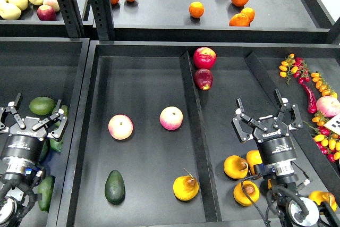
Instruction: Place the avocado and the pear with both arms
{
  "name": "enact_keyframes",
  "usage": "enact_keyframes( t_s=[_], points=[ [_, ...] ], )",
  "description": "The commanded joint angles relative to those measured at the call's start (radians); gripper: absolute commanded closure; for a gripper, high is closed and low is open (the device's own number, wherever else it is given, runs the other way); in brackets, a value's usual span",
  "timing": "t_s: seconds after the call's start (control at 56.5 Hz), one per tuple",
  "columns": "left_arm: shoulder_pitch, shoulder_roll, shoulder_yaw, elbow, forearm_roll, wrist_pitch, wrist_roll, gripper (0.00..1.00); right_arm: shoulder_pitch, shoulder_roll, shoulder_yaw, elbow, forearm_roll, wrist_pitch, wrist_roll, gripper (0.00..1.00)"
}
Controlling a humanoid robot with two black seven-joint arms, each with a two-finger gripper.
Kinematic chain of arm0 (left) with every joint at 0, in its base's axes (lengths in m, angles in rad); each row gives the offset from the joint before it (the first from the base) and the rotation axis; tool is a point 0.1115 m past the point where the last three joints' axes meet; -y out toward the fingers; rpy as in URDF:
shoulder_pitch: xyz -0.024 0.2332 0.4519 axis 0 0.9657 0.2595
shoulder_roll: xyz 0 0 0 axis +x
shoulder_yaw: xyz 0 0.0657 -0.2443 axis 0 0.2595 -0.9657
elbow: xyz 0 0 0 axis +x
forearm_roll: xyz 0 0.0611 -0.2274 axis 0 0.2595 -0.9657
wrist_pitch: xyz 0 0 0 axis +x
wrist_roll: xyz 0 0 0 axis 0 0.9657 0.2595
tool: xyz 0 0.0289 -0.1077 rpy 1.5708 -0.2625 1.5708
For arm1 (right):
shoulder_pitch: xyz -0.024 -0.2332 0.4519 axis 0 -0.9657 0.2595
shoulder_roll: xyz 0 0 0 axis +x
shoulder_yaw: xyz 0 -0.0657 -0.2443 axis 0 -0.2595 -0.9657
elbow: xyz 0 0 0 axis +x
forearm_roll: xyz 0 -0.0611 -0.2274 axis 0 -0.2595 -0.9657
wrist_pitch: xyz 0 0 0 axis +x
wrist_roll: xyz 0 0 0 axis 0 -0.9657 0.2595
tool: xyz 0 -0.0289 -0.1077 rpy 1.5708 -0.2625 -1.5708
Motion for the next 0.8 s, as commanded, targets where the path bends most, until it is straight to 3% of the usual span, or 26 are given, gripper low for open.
enact_keyframes(
  t_s=[0.0, 0.584, 0.69, 0.779],
  points=[
    [0.0, 0.0, -0.004, 0.001, 0.001, 0.0, 0.004, 0.0, -0.002, 0.0, 0.001, 0.001, 0.0, 0.0, 0.0, 0.0],
    [-0.006, 0.0, -0.003, 0.003, 0.001, 0.0, 0.018, 0.0, -0.002, 0.0, 0.01, -0.005, 0.003, 0.0, 0.014, 0.0],
    [-0.012, 0.0, -0.003, 0.001, -0.001, 0.0, 0.065, 0.0, -0.002, 0.0, 0.014, -0.005, 0.003, 0.0, 0.009, 0.0],
    [-0.015, 0.0, -0.003, 0.001, -0.003, 0.0, 0.133, 0.0, 0.0, 0.0, 0.014, -0.005, 0.005, 0.0, 0.001, 0.0]
  ],
)
